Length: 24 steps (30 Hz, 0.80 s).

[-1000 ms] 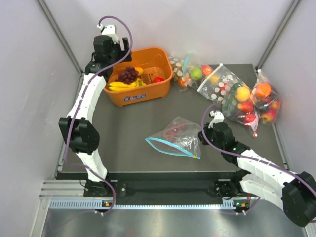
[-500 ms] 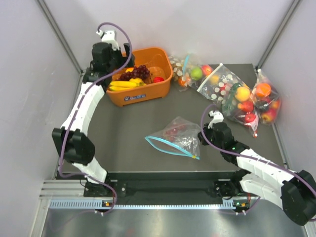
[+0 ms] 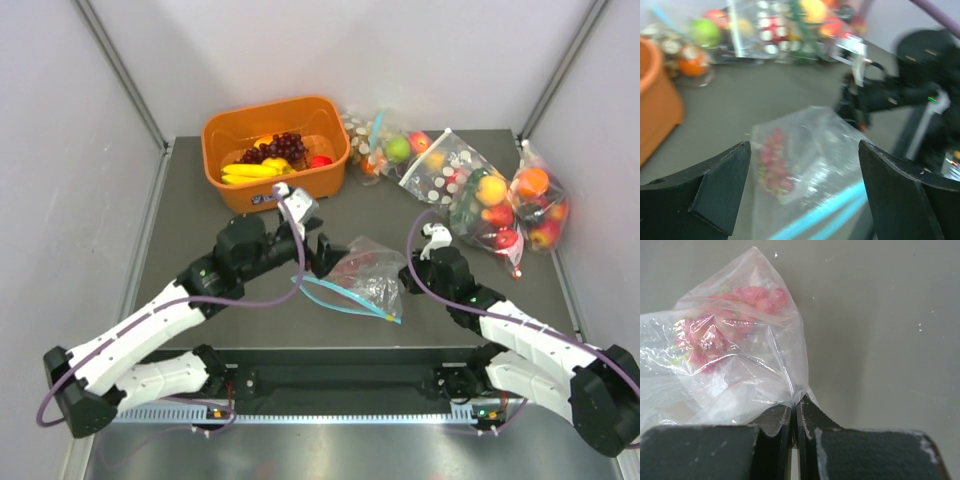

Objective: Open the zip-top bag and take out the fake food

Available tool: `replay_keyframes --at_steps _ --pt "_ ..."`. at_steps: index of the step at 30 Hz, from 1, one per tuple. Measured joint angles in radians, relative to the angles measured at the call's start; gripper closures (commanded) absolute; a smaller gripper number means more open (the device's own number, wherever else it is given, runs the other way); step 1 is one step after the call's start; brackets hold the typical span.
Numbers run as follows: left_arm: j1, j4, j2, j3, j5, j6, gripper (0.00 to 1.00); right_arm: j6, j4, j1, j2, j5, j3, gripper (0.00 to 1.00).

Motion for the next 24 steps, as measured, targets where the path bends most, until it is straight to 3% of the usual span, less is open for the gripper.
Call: replay_keyframes --at_steps 9,14,24 --pt "-0.113 0.031 -0.194 -0.184 0.189 -0.060 0.12 0.001 -0.002 0.000 0.000 -0.005 0.004 1.00" --pt "-0.129 0.030 -0.170 -0.290 0.264 -0.100 0.22 0.001 -0.007 0.000 -0.001 -0.005 0.004 1.00" --pt "-0.135 0.050 -0.084 -0.333 0.274 -0.117 0.23 0.002 -0.022 0.000 -0.003 -0.008 0.004 1.00"
